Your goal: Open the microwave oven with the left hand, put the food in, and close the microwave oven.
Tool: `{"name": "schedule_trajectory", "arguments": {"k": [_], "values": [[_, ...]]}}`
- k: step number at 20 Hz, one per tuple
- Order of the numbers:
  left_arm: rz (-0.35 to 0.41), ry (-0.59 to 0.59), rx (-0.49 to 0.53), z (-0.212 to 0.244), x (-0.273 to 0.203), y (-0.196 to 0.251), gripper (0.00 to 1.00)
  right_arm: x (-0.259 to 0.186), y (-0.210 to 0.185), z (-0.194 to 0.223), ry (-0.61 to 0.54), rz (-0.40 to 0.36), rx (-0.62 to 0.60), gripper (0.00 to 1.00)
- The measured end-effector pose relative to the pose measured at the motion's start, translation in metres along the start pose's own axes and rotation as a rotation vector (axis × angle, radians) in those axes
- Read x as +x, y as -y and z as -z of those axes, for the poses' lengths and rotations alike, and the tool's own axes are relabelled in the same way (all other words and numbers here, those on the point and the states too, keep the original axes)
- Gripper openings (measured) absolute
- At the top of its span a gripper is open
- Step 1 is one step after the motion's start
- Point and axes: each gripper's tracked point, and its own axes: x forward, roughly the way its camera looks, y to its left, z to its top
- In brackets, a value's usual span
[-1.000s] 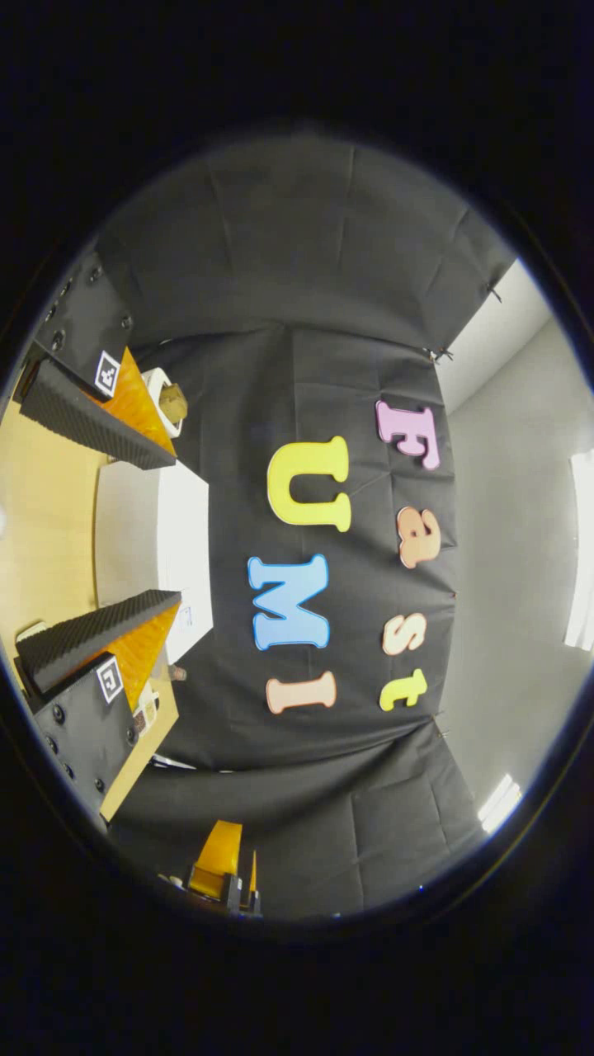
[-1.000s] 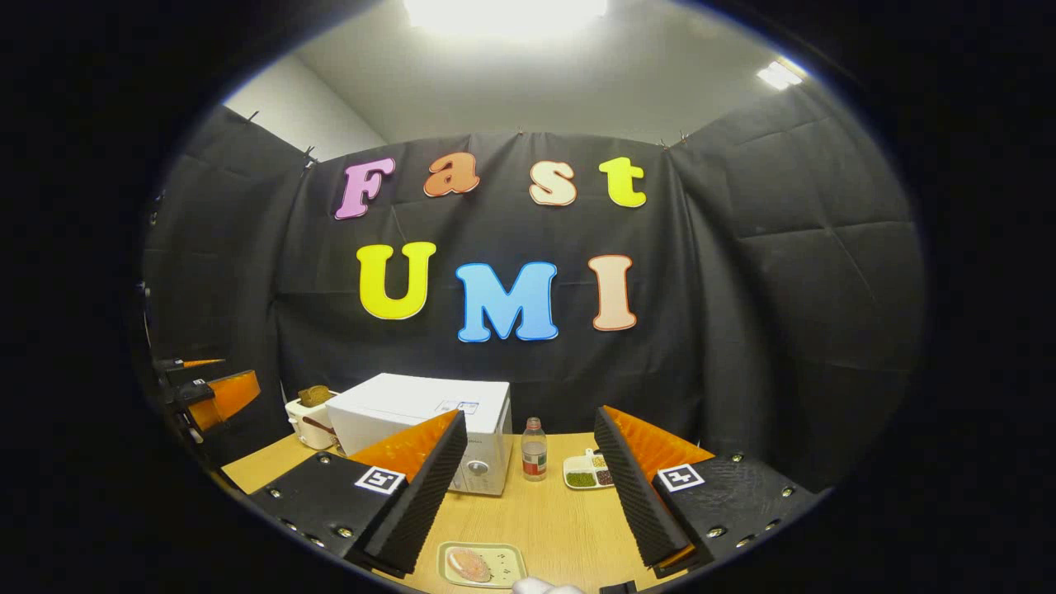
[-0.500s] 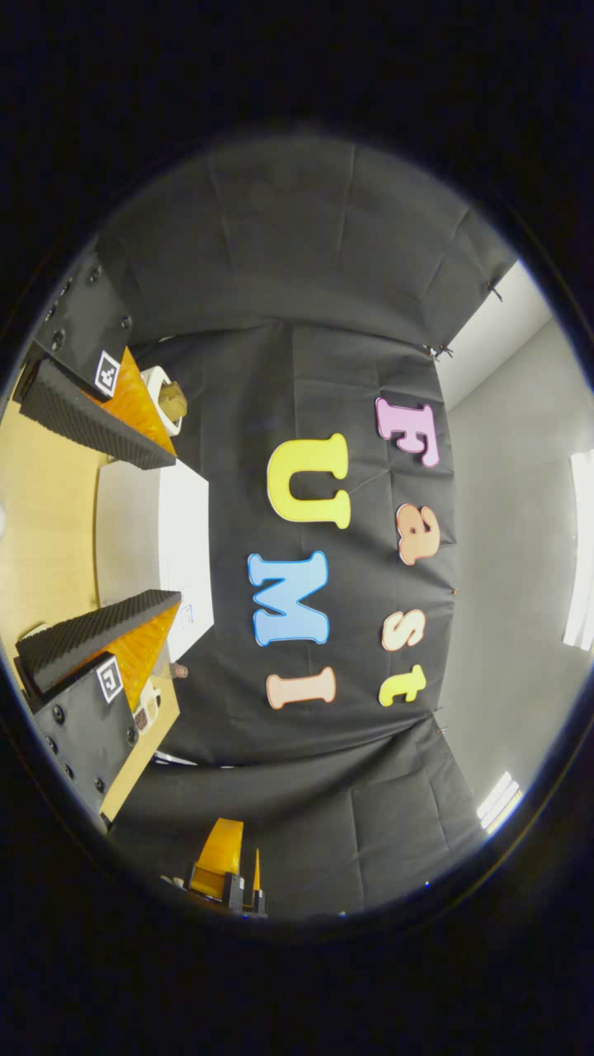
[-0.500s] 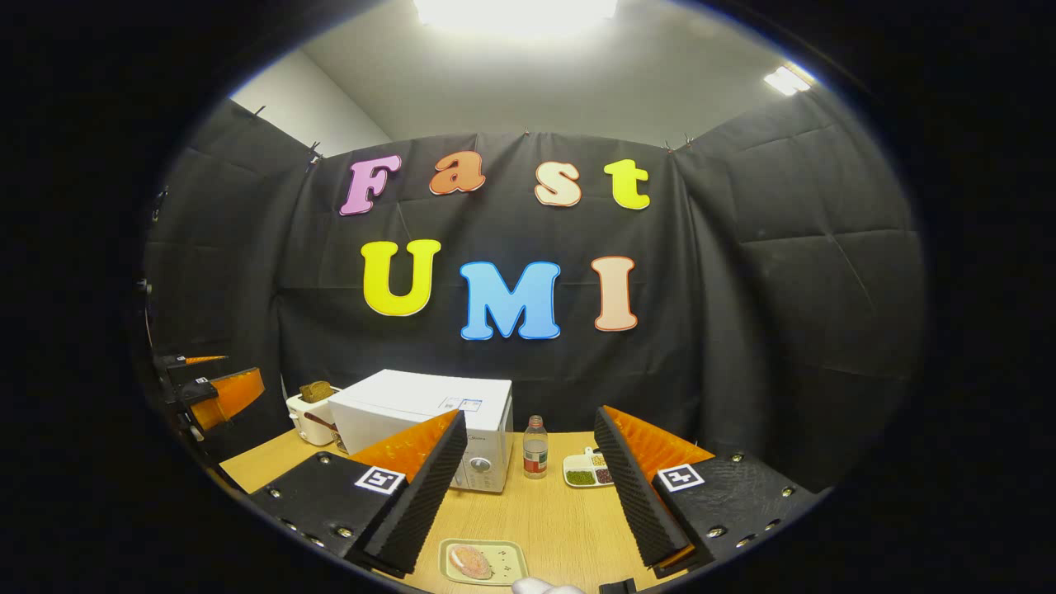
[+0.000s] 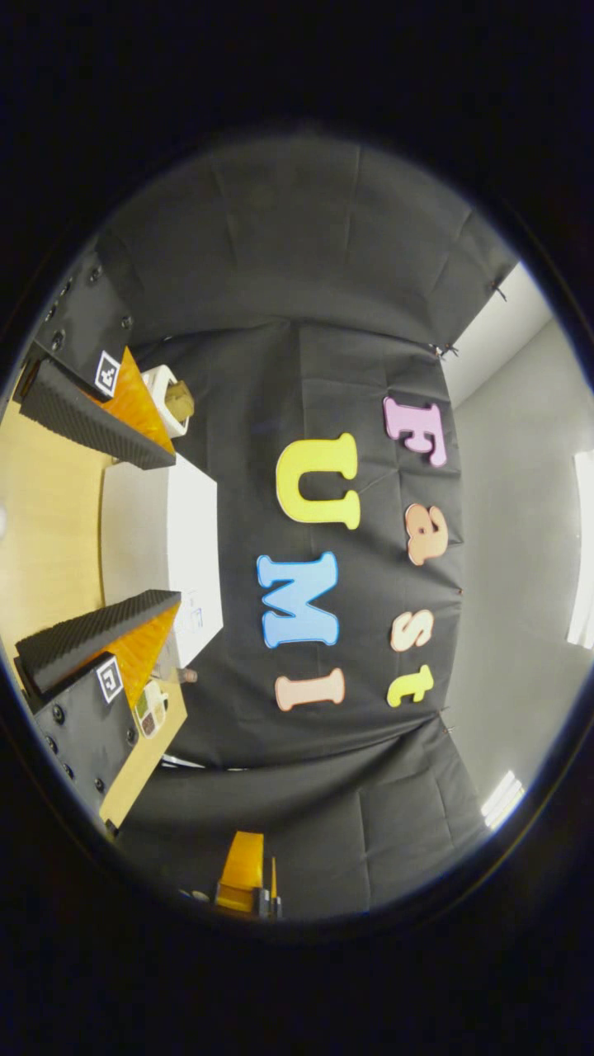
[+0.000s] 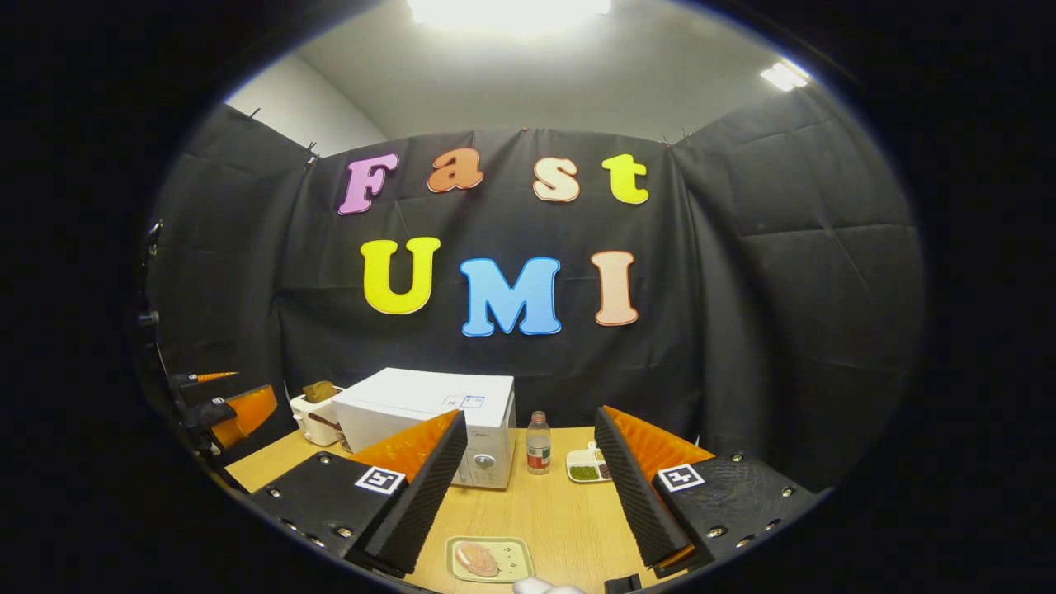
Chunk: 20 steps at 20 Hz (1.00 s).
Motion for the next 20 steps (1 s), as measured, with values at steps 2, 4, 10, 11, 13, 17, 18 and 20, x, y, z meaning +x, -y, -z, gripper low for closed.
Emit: {"name": "schedule_trajectory", "arguments": {"k": [2, 4, 10, 11, 13, 17, 18, 20], "values": [[0.026, -0.022, 0.002, 0.02, 0.015, 0.016, 0.98, 0.002, 0.004, -0.004, -0.002, 0.01, -0.003, 0.95], [0.051, -0.034, 0.003, 0.04, 0.036, 0.035, 0.96, 0.006, 0.007, -0.011, 0.001, 0.01, -0.003, 0.95], [0.097, -0.052, -0.036, 0.104, 0.119, 0.097, 0.96, 0.015, 0.02, -0.033, 0.012, 0.036, -0.003, 0.95], [0.099, -0.049, -0.04, 0.114, 0.134, 0.106, 0.99, 0.017, 0.022, -0.034, 0.009, 0.04, -0.01, 0.95], [0.107, -0.052, -0.053, 0.134, 0.164, 0.125, 0.99, 0.018, 0.027, -0.033, 0.002, 0.053, -0.029, 0.95], [0.111, -0.08, -0.062, 0.17, 0.215, 0.159, 1.0, 0.019, 0.033, -0.024, -0.036, 0.068, -0.052, 0.97], [0.11, -0.079, -0.052, 0.176, 0.226, 0.164, 0.98, 0.019, 0.035, -0.021, -0.046, 0.07, -0.056, 0.95], [0.112, -0.081, -0.045, 0.187, 0.244, 0.173, 0.96, 0.02, 0.043, -0.016, -0.061, 0.087, -0.064, 0.95]]}}
